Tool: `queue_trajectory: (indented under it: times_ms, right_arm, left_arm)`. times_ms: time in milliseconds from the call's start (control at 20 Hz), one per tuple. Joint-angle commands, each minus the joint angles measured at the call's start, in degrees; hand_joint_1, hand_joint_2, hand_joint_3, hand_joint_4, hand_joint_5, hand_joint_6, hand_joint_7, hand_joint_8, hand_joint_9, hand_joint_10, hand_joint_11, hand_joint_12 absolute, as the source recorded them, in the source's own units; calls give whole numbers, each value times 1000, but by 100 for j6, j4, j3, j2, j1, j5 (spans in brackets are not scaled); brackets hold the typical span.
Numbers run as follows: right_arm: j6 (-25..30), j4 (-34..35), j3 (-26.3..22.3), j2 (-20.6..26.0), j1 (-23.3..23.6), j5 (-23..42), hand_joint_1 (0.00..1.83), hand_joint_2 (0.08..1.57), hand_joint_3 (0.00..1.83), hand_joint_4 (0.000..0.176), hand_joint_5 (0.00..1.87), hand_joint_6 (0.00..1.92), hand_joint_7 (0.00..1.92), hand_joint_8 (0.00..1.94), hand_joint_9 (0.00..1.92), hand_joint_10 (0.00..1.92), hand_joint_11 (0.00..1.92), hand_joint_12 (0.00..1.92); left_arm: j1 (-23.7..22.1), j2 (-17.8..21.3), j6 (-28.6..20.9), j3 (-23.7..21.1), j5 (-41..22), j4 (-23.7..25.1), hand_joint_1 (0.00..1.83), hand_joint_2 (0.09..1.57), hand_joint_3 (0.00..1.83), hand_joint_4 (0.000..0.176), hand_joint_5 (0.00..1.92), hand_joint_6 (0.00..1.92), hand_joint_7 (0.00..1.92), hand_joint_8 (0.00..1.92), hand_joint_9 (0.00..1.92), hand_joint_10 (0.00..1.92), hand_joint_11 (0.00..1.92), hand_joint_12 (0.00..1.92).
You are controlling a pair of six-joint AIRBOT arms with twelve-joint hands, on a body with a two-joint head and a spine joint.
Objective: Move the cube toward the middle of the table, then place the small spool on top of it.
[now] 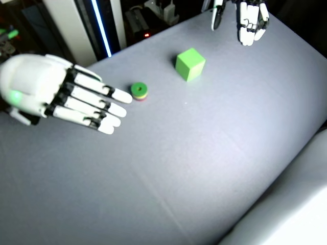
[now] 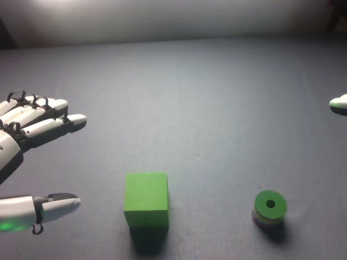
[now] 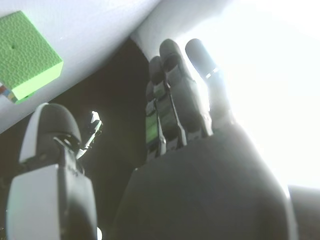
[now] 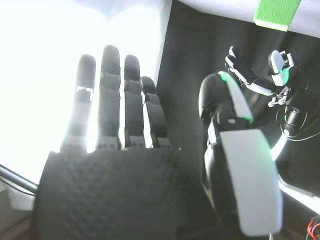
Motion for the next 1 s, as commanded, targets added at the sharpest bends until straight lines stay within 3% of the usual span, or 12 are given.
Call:
queue_trajectory:
  times_ms: [0,50,200,250,300,350,450,600,850,950]
  right_arm:
    - [53,62,13,22,55,679,683,1323,2,0,400,0,446,1,419,2,256,420]
    - [65,46,14,22,55,679,687,1320,1,0,409,0,455,0,433,0,299,367]
    - [68,41,16,20,57,679,710,1320,0,0,419,2,462,3,438,3,301,339]
    - [68,41,17,19,60,679,747,1320,0,0,426,4,471,5,444,4,309,339]
    - [68,41,17,19,60,679,735,1321,0,0,431,4,477,5,446,4,310,337]
    - [68,42,18,20,60,679,730,1320,0,0,433,4,477,4,447,4,314,338]
    - [68,42,20,20,60,680,705,1319,0,0,436,4,487,6,459,6,322,343]
    - [68,44,25,20,63,680,693,1329,3,0,426,0,481,1,444,1,309,340]
    - [68,44,24,18,61,679,723,1323,0,0,442,2,483,2,445,0,318,341]
    - [68,44,24,17,61,679,706,1328,2,0,434,0,479,0,447,1,321,336]
  left_arm:
    - [-50,24,-12,3,-653,4,507,997,3,72,341,2,188,2,147,6,0,518]
    - [-51,26,-22,2,-633,29,506,991,0,68,350,3,201,4,158,6,0,535]
    - [-267,-61,-165,67,-315,428,556,899,0,106,328,0,215,3,177,4,0,587]
    - [-474,-144,-263,134,-72,675,558,872,0,158,297,3,206,1,179,2,0,532]
    - [-720,-234,-372,208,206,981,552,858,0,172,274,4,201,0,167,2,0,481]
    - [-949,-303,-458,262,436,1244,525,845,0,175,242,0,197,0,175,4,0,490]
    - [-1271,-422,-571,344,800,1680,566,820,0,176,224,3,161,4,180,1,0,695]
    - [-1672,-666,-580,475,1311,2086,546,786,0,176,232,3,201,2,202,1,5,755]
    - [-2081,-1058,-349,695,2023,2249,552,757,0,176,271,4,203,2,199,5,0,810]
    - [-2146,-1154,-262,751,2189,2249,569,770,1,171,304,0,208,0,286,9,0,973]
